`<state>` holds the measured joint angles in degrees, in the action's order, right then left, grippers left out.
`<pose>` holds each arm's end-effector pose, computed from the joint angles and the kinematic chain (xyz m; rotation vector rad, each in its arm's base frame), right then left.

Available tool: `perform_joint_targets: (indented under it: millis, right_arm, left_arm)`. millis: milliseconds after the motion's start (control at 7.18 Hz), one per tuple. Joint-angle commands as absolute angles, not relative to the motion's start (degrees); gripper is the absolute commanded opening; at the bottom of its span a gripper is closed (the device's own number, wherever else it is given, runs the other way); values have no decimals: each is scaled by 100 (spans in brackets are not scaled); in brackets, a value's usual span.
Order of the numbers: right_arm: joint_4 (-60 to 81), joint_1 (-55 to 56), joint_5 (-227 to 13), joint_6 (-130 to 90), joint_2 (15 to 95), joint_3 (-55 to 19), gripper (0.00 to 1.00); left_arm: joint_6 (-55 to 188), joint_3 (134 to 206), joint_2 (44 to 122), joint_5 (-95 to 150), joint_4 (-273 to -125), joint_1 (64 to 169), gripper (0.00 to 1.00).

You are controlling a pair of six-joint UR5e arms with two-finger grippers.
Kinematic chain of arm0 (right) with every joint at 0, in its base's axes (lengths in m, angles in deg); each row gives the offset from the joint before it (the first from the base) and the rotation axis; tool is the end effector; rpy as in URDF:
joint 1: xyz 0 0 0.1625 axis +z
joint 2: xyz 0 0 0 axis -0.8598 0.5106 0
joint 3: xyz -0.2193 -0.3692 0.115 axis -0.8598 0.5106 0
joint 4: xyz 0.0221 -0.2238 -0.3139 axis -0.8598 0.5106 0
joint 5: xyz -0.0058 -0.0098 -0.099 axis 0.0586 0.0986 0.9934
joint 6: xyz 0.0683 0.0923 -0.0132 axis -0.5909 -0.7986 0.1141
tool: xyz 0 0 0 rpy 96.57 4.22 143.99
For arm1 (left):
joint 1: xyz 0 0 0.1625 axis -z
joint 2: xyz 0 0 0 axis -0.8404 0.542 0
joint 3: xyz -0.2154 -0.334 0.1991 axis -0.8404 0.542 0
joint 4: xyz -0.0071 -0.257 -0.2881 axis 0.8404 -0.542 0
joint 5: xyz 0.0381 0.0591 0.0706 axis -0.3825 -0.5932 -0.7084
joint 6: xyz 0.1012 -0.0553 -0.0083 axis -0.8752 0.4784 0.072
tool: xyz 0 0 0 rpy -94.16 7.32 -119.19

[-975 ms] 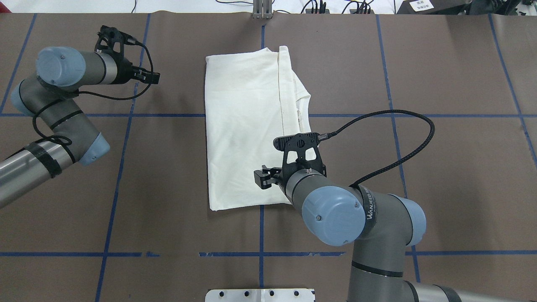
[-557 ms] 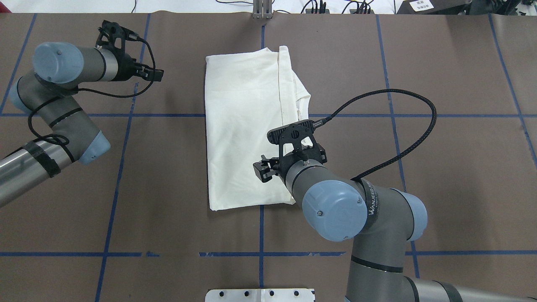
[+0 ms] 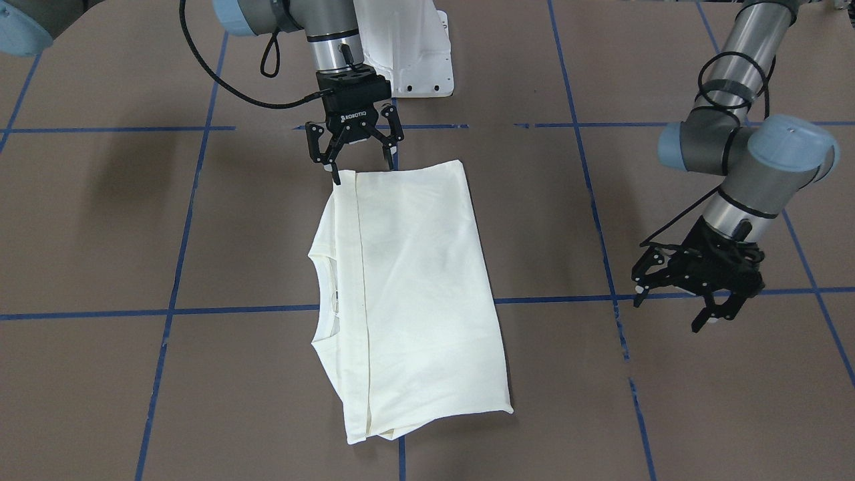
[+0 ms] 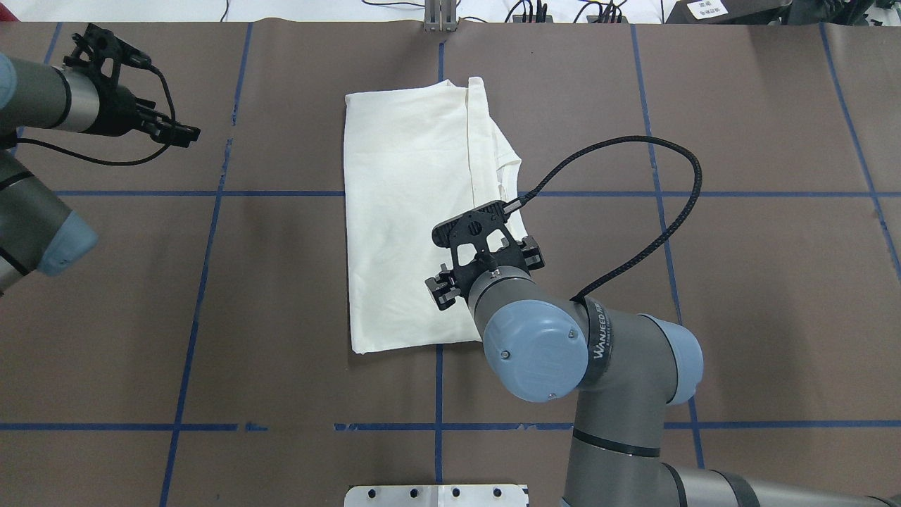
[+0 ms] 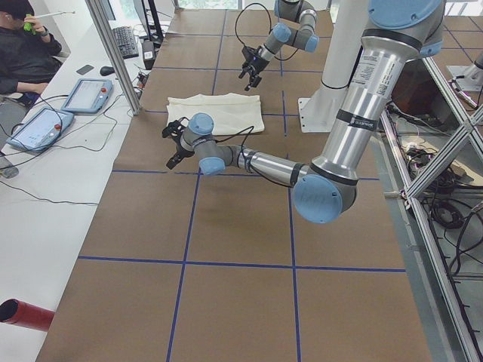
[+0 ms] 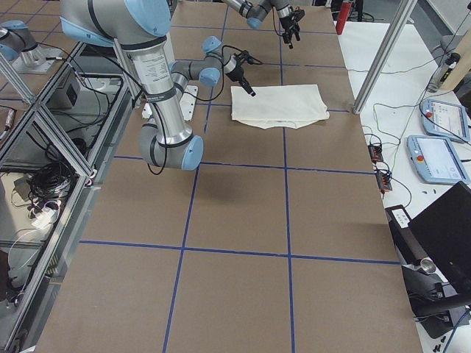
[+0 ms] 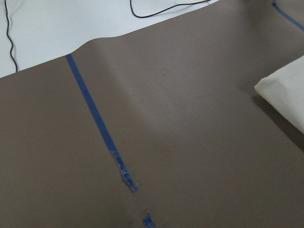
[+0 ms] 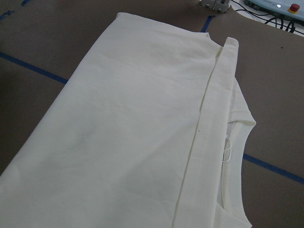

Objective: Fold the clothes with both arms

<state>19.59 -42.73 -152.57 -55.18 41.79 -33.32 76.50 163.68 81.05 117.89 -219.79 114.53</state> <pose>-0.5383 -0.3437 0.2297 0.7491 -0.6855 -0.1653 0.2654 -0.5808 0.4790 0.7349 0.7983 0.3287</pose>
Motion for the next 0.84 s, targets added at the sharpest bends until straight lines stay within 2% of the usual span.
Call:
perform_joint_targets:
  millis: [0, 279, 697]
  right_arm:
    - [2708, -4312, -15280, -4373, 3818, -3047, 100]
    - [2639, -4365, -15289, -3543, 3818, -2660, 99]
    - [2700, -4794, -15280, -3408, 3923, -2641, 89]
  left_arm:
    - [7309, 16926, 7816, 11827, -21587, 11528, 100]
    - [7309, 16918, 7816, 11844, -21587, 11519, 100]
    - [7318, 16900, 7824, 11844, -21604, 11493, 100]
